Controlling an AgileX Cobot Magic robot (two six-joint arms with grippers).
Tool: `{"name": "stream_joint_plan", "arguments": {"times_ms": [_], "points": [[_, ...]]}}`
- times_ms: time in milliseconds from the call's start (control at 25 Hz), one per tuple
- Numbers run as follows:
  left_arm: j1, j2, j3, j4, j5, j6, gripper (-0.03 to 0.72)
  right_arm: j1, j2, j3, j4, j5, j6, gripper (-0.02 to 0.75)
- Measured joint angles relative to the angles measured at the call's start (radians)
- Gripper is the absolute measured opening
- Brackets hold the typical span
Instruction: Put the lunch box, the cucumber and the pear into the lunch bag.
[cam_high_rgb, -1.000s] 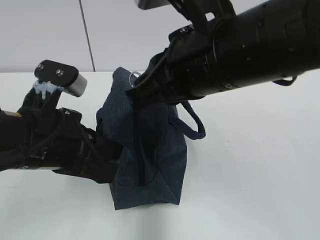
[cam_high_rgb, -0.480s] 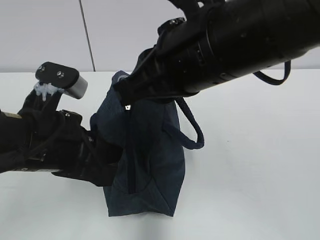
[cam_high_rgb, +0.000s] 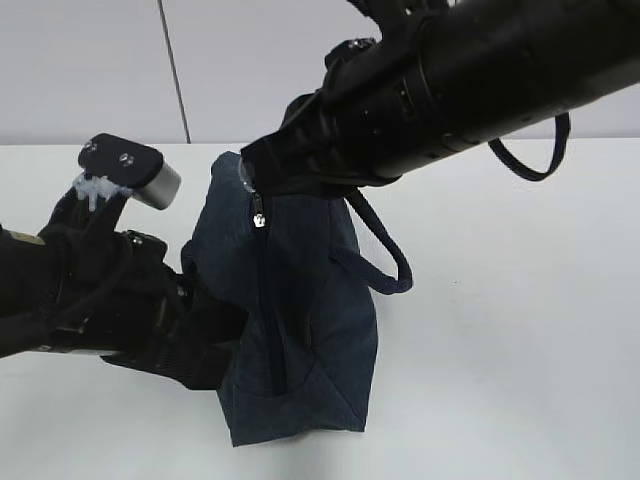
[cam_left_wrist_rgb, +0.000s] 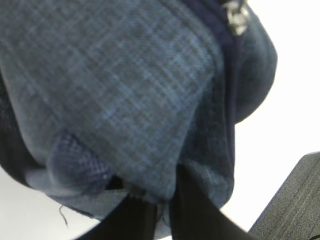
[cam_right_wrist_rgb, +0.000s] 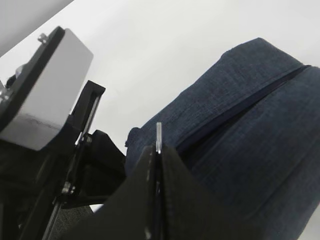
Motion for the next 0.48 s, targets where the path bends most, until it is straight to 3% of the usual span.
{"name": "stream_joint_plan", "arguments": {"times_ms": [480], "points": [[0.000,0.074,-0.005,0.022,0.023,-0.001,0.003,-0.155,0.097,-0.010,0.348,0.073,-0.359,0.000]]}}
